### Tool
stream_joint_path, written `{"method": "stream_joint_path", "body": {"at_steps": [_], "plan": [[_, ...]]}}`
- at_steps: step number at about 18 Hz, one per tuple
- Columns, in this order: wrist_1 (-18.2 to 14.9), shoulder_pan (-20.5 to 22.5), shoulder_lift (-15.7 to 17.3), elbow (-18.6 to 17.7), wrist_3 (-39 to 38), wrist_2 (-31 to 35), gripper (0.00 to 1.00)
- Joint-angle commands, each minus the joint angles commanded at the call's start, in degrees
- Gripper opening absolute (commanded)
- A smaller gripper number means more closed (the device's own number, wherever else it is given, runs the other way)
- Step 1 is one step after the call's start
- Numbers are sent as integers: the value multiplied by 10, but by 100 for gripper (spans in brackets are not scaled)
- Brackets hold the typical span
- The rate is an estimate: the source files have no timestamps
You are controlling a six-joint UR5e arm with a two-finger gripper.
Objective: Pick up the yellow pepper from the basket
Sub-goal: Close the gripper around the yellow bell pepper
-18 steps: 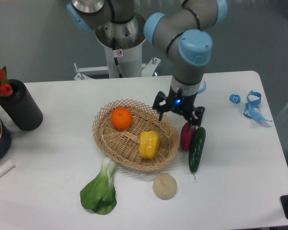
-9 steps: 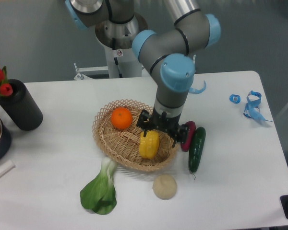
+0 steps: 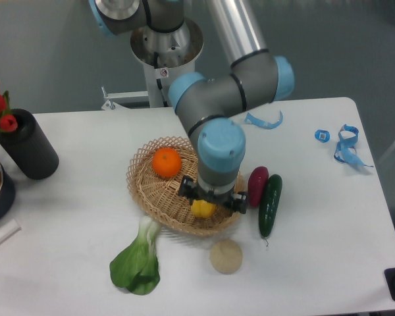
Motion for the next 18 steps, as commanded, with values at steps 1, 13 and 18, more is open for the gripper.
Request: {"method": "stream_joint_path", "body": {"at_steps": [1,13,18], "plan": [[1,-3,-5,-2,-4,6,100],[0,-27,-18,-25,-34,32,100],[1,-30,-25,-26,-54,33,95]]}}
